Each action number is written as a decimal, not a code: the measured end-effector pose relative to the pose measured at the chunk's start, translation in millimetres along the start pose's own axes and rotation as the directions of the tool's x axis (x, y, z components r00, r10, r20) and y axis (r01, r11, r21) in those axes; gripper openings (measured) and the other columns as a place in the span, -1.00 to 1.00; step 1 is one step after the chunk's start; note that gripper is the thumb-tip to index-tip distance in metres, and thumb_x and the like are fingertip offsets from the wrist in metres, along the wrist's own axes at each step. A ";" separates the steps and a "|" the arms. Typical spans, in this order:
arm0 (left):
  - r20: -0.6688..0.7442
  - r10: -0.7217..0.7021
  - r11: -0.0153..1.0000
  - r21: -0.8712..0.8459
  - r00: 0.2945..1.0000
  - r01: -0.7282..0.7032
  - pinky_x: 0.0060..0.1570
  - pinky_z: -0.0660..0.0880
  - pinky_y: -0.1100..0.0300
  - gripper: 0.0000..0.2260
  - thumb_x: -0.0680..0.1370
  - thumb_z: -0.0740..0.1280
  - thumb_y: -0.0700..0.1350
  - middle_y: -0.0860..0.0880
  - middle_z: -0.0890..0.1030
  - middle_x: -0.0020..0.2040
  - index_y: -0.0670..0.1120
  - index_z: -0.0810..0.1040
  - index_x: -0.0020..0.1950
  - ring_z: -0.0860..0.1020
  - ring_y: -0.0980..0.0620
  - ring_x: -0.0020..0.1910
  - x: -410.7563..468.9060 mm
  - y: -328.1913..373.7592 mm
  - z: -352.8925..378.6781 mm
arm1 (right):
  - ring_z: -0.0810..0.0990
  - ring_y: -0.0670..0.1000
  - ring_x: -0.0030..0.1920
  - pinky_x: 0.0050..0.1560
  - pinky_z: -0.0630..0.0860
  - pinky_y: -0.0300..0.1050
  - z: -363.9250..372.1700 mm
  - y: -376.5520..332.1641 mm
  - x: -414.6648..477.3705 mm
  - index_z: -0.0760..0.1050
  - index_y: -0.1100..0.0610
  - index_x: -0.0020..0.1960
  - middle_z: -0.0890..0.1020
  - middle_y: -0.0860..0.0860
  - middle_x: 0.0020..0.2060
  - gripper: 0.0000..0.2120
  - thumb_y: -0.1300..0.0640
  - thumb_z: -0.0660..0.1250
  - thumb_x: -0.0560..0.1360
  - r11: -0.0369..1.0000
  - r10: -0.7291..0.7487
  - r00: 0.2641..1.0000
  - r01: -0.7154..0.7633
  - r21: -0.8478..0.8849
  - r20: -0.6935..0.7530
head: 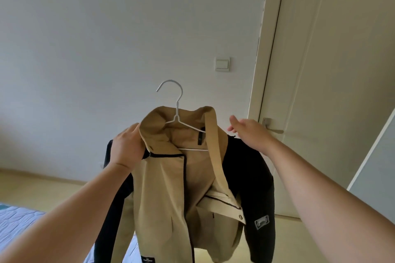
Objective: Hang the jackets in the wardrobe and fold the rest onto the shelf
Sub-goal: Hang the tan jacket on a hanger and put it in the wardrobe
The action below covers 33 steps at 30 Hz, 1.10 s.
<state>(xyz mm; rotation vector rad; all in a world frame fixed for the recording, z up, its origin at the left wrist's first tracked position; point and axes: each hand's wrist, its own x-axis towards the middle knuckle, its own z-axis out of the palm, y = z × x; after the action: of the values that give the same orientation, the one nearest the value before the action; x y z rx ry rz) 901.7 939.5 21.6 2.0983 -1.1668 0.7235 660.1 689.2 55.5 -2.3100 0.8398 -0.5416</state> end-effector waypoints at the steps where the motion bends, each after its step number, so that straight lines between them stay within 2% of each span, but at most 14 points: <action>1: -0.031 0.032 0.999 -0.012 0.999 -0.032 -0.39 0.39 0.10 -0.77 0.24 0.36 -0.55 -0.16 0.49 -0.38 -0.25 0.52 -0.28 0.43 -0.14 -0.44 -0.9 2.7 0.3 | 0.61 0.00 0.12 0.27 0.46 0.04 0.6 -4.1 -0.8 0.64 0.01 0.14 0.67 -0.02 0.11 -0.33 -0.41 -0.07 0.60 0.997 0.043 0.989 -0.051 0.053 0.142; 4: -0.130 0.135 0.988 -0.053 0.982 -0.143 -0.38 0.31 0.20 -0.82 0.26 0.32 -0.47 0.00 0.35 -0.42 -0.21 0.48 -0.34 0.32 -0.01 -0.46 -3.0 6.9 0.2 | 0.60 0.02 0.21 0.38 0.40 0.06 2.7 -9.6 -1.9 0.63 -0.01 0.22 0.65 -0.03 0.18 -0.35 -0.44 0.02 0.57 0.989 0.133 0.935 -0.148 0.023 0.329; 7: -0.118 0.056 0.989 -0.128 0.991 -0.071 -0.36 0.30 0.23 -0.73 0.30 0.39 -0.45 0.10 0.31 -0.39 -0.09 0.46 -0.31 0.35 -0.02 -0.43 -3.0 1.9 0.9 | 0.69 0.03 0.05 0.25 0.52 -0.04 5.4 -11.3 -6.5 0.67 0.03 0.10 0.73 0.00 -0.01 -0.48 -0.37 0.23 0.53 0.957 0.186 0.881 -0.263 0.124 0.434; 9: -0.105 0.039 0.985 -0.162 0.994 -0.056 -0.39 0.30 0.27 -0.81 0.39 0.32 -0.28 0.17 0.30 -0.42 -0.02 0.40 -0.29 0.34 0.02 -0.45 -5.1 -2.5 1.2 | 0.71 0.07 0.04 0.28 0.54 0.02 7.8 -11.6 -8.4 0.68 0.07 0.10 0.74 0.04 -0.03 -0.54 -0.29 0.30 0.53 0.916 0.186 0.850 -0.331 0.226 0.493; 11: -0.102 0.049 0.985 -0.161 0.994 -0.065 -0.40 0.36 0.19 -0.92 0.38 0.25 -0.23 0.06 0.39 -0.44 -0.09 0.46 -0.31 0.36 0.02 -0.45 -7.1 -6.2 3.3 | 0.72 0.11 0.03 0.28 0.55 0.07 11.9 -13.6 -10.5 0.69 0.08 0.10 0.74 0.07 -0.03 -0.51 -0.31 0.33 0.50 0.883 0.216 0.831 -0.391 0.260 0.513; 14: -0.089 0.022 0.989 -0.144 0.996 -0.035 -0.35 0.40 0.08 -0.94 0.33 0.29 -0.26 -0.05 0.47 -0.40 -0.19 0.56 -0.25 0.42 -0.04 -0.40 -10.1 -9.0 4.7 | 0.71 0.12 0.07 0.29 0.55 0.08 15.6 -15.3 -10.1 0.67 0.06 0.12 0.73 0.08 0.00 -0.36 -0.47 0.26 0.44 0.895 0.336 0.774 -0.440 0.075 0.537; 17: -0.088 0.046 0.989 -0.135 0.995 -0.058 -0.36 0.38 0.09 -0.93 0.32 0.31 -0.27 -0.02 0.45 -0.39 -0.17 0.56 -0.25 0.41 -0.04 -0.40 -14.7 -8.6 3.2 | 0.66 0.23 0.16 0.23 0.56 0.16 15.2 -13.5 -10.5 0.52 0.17 0.31 0.66 0.16 0.13 -0.03 -0.62 0.04 0.37 0.796 0.550 0.598 -0.586 -0.149 0.583; 18: -0.088 0.047 0.988 -0.145 0.995 -0.059 -0.36 0.38 0.09 -0.93 0.32 0.31 -0.27 -0.03 0.46 -0.40 -0.14 0.54 -0.26 0.41 -0.03 -0.40 -15.9 -8.1 2.5 | 0.66 0.23 0.13 0.15 0.60 0.15 14.5 -15.7 -11.9 0.44 0.19 0.40 0.62 0.18 0.17 0.02 -0.63 -0.04 0.37 0.775 0.600 0.573 -0.589 -0.229 0.558; 21: -0.108 0.082 0.985 -0.146 0.991 -0.097 -0.41 0.29 0.27 -0.75 0.28 0.29 -0.30 0.08 0.35 -0.39 0.03 0.34 -0.26 0.36 0.00 -0.44 -17.9 -1.8 -3.4 | 0.69 0.22 -0.09 -0.26 0.67 0.02 12.9 -20.8 -12.4 0.27 0.09 0.54 0.55 0.22 0.27 -0.07 -0.55 -0.15 0.47 0.800 0.597 0.651 -0.440 -0.408 0.469; 22: -0.102 0.086 0.983 -0.153 0.991 -0.101 -0.41 0.26 0.34 -0.72 0.27 0.28 -0.31 0.10 0.32 -0.38 0.04 0.31 -0.25 0.34 0.01 -0.45 -18.4 0.9 -5.8 | 0.70 0.22 -0.09 -0.24 0.68 0.04 13.3 -20.8 -11.2 0.34 0.10 0.49 0.61 0.20 0.19 -0.08 -0.55 -0.13 0.47 0.827 0.561 0.671 -0.430 -0.362 0.484; 25: -0.083 0.117 0.980 -0.154 0.990 -0.128 -0.41 0.28 0.29 -0.77 0.25 0.27 -0.31 0.12 0.29 -0.39 0.00 0.34 -0.29 0.34 -0.01 -0.45 -19.1 2.0 -9.2 | 0.73 0.14 0.01 0.14 0.63 0.06 13.8 -18.7 -8.9 0.62 0.08 0.22 0.73 0.09 0.03 -0.19 -0.57 0.14 0.41 0.915 0.348 0.711 -0.401 -0.054 0.611; 29: 0.008 0.011 0.987 -0.160 1.000 -0.010 -0.37 0.43 0.02 -0.71 0.35 0.32 -0.40 0.16 0.29 -0.40 -0.05 0.31 -0.31 0.40 -0.12 -0.41 -17.0 -0.2 -6.3 | 0.70 0.09 0.12 0.27 0.56 0.06 19.0 -19.0 -19.0 0.63 0.02 0.23 0.72 0.04 0.11 -0.54 -0.25 0.40 0.48 0.933 0.040 0.737 -0.269 0.238 0.675; 31: 0.016 0.027 0.986 -0.162 1.000 -0.024 -0.38 0.44 0.02 -0.62 0.30 0.38 -0.49 0.19 0.29 -0.40 -0.05 0.34 -0.31 0.40 -0.10 -0.42 -17.5 1.2 -7.6 | 0.71 0.09 0.09 0.24 0.57 0.04 18.6 -18.1 -19.9 0.64 0.01 0.21 0.72 0.04 0.08 -0.59 -0.22 0.41 0.49 0.940 0.048 0.757 -0.255 0.227 0.651; 33: 0.007 0.092 0.982 -0.165 0.996 -0.090 -0.42 0.46 0.04 -0.64 0.24 0.40 -0.54 0.18 0.30 -0.41 -0.09 0.43 -0.31 0.44 -0.11 -0.46 -19.7 1.2 -9.1 | 0.72 0.10 0.00 0.21 0.59 0.03 18.0 -18.2 -19.5 0.67 0.07 0.13 0.73 0.04 0.00 -0.44 -0.39 0.30 0.49 0.945 0.170 0.776 -0.303 0.122 0.608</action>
<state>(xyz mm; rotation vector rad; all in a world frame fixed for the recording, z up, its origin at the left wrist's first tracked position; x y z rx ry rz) 890.2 956.2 13.8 1.9267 -1.2921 0.6312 663.9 720.9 51.4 -1.9498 0.7001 0.2023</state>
